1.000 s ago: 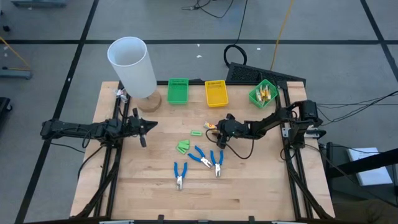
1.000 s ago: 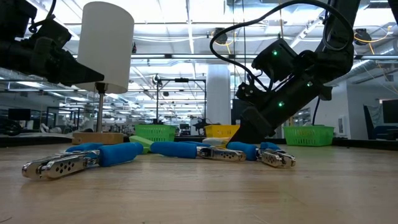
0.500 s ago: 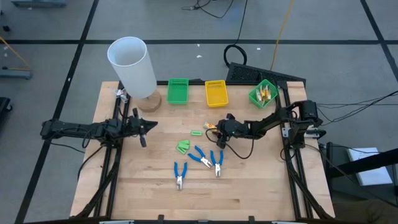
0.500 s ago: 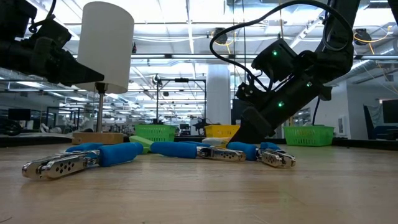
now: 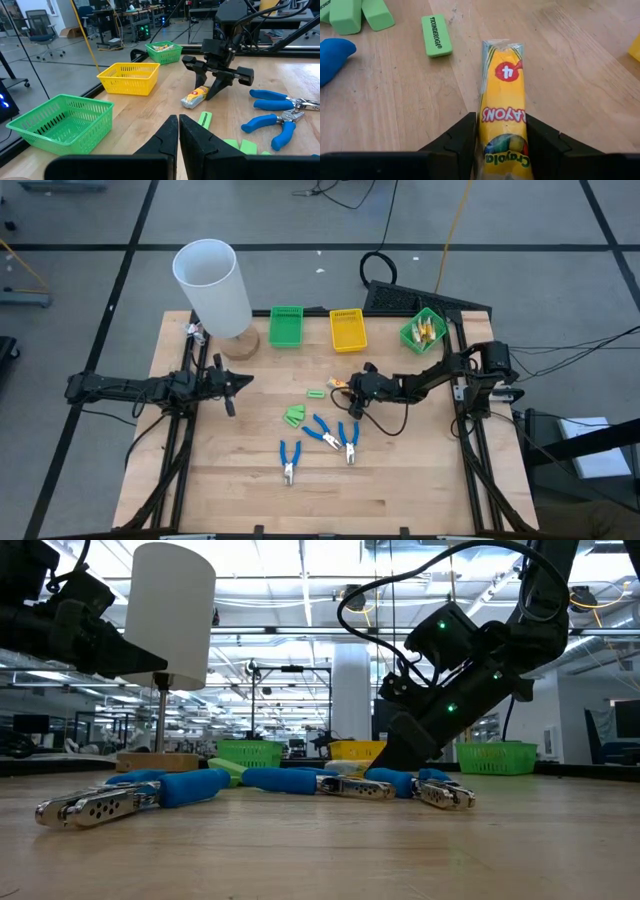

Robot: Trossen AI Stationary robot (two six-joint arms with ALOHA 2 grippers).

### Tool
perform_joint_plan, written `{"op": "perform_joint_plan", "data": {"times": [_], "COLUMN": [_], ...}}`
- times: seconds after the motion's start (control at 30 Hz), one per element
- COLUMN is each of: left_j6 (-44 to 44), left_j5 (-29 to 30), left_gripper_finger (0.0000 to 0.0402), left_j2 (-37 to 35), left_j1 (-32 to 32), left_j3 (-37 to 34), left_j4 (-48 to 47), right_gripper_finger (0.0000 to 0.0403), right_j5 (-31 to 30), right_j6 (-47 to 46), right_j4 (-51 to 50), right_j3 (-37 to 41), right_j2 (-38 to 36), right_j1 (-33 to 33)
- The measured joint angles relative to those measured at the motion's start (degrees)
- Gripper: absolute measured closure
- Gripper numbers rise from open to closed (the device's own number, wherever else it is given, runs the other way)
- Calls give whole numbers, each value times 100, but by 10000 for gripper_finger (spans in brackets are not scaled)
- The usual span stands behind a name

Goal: Pick & Place School Supplies
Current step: Put the yellow crayon box into the right green bin

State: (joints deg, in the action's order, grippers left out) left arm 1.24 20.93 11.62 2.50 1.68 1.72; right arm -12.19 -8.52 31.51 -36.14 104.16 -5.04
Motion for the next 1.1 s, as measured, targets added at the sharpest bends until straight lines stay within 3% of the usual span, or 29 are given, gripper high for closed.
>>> {"op": "perform_joint_plan", "data": {"times": [0.63,1.1], "left_j6": [-1,2], "left_j5": [0,0], "left_gripper_finger": [380,380], "left_j2": [0,0], "left_j1": [-1,-2], "left_j3": [2,2], "left_j4": [0,-2], "right_gripper_finger": [282,282], "right_j5": [7,39], "right_j6": [64,69], "right_j4": [126,-149], "right_j3": [9,15], "right_j2": [-2,-421], "right_j1": [0,0]}}
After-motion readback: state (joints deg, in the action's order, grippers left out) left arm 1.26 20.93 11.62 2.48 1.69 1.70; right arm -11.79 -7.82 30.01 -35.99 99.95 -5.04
